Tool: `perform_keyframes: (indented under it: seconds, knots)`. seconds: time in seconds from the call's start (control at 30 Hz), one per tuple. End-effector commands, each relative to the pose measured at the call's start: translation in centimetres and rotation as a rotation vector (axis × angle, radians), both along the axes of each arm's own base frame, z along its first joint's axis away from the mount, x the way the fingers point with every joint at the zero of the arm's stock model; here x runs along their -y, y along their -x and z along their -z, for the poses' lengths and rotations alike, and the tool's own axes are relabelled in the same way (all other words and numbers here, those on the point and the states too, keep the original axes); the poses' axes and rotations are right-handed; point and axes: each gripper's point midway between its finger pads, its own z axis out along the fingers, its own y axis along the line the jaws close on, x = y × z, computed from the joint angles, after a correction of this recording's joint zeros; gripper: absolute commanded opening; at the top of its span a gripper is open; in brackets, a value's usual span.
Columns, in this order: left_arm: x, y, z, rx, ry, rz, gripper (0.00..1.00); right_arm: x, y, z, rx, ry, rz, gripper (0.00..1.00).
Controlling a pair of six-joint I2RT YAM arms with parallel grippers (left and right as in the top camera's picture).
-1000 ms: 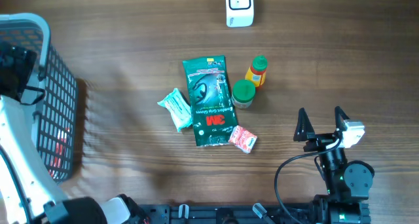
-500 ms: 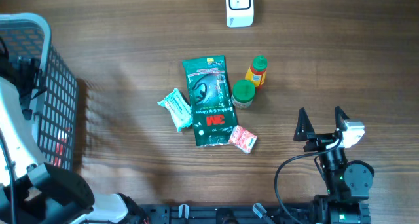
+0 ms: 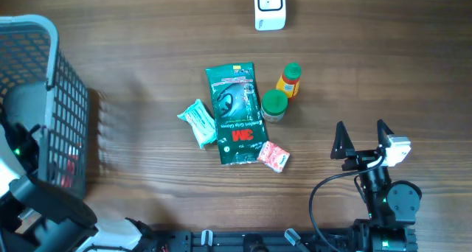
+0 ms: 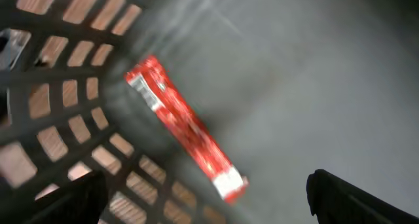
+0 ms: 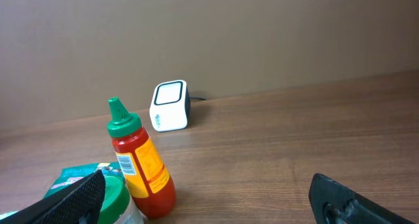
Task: Scan the item barcode
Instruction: 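Reach the left gripper into the basket and grasp the red snack stick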
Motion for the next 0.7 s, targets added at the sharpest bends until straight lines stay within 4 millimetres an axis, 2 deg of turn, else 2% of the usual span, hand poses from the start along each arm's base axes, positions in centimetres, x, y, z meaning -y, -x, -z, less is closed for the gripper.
perform_keyframes:
  seconds: [0.0, 0.23, 0.53, 0.63, 0.67]
  knots:
    - [1.4, 1.7, 3.3, -0.044, 0.024, -0.193, 1.00, 0.4, 0.0, 0.0, 0.001, -0.012, 0.021, 1.00]
    - [2.6, 2.0, 8.1, -0.013, 0.046, -0.194, 1.00, 0.4, 0.0, 0.0, 0.001, -0.011, 0.021, 1.00]
    - [3.3, 2.5, 12.7, 0.038, 0.015, -0.190, 1.00, 0.4, 0.0, 0.0, 0.001, -0.011, 0.021, 1.00]
    - [1.7, 2.7, 12.8, 0.020, -0.072, -0.159, 0.99, 0.4, 0.0, 0.0, 0.001, -0.011, 0.021, 1.00]
    - [-0.3, 1.8, 12.1, 0.034, -0.140, -0.057, 0.99, 0.4, 0.0, 0.0, 0.001, -0.012, 0.021, 1.00]
